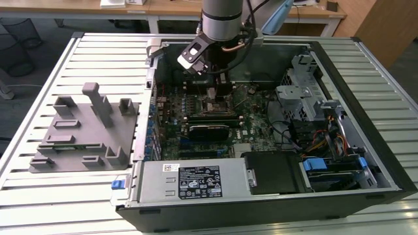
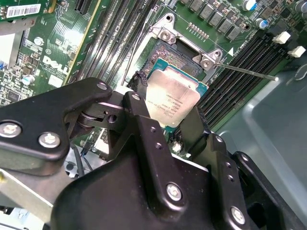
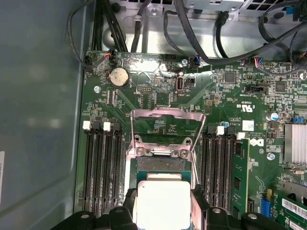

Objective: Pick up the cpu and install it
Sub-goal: 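Place the cpu into insertion slot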

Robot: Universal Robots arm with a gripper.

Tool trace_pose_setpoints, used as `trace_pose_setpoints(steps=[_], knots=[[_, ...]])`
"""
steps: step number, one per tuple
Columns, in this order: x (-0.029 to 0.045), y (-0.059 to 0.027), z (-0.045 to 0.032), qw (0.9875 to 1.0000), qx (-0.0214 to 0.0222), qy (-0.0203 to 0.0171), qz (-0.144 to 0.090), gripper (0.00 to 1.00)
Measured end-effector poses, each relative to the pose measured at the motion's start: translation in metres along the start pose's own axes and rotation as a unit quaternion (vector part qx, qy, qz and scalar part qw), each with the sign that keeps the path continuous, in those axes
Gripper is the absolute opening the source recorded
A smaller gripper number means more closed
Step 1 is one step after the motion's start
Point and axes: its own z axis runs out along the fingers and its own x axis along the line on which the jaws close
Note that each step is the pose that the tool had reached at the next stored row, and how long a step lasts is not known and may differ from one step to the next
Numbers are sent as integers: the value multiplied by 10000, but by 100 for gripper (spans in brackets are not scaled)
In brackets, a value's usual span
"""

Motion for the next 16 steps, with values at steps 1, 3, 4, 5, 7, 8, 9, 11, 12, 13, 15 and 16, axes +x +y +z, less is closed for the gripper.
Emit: trace_pose_setpoints(steps=[1, 3, 4, 5, 7, 8, 9, 11, 12, 13, 15, 16], knots=[[0, 0, 4, 10000, 0, 1, 0, 53], [0, -1, 13, 10000, 1, -1, 0, 53], [0, -1, 20, 10000, 1, -1, 1, 53], [0, -1, 27, 10000, 1, -1, 2, 53], [1, -2, 46, 10000, 1, -1, 2, 53], [1, -3, 56, 10000, 1, -2, 3, 53], [1, -3, 69, 10000, 1, -2, 2, 53], [3, -5, 99, 10000, 0, -1, 2, 53], [5, -5, 116, 10000, 0, -1, 3, 53], [6, -6, 130, 10000, 0, -1, 2, 53], [7, -7, 151, 10000, 1, -1, 2, 53], [7, -7, 160, 10000, 1, -2, 3, 53]])
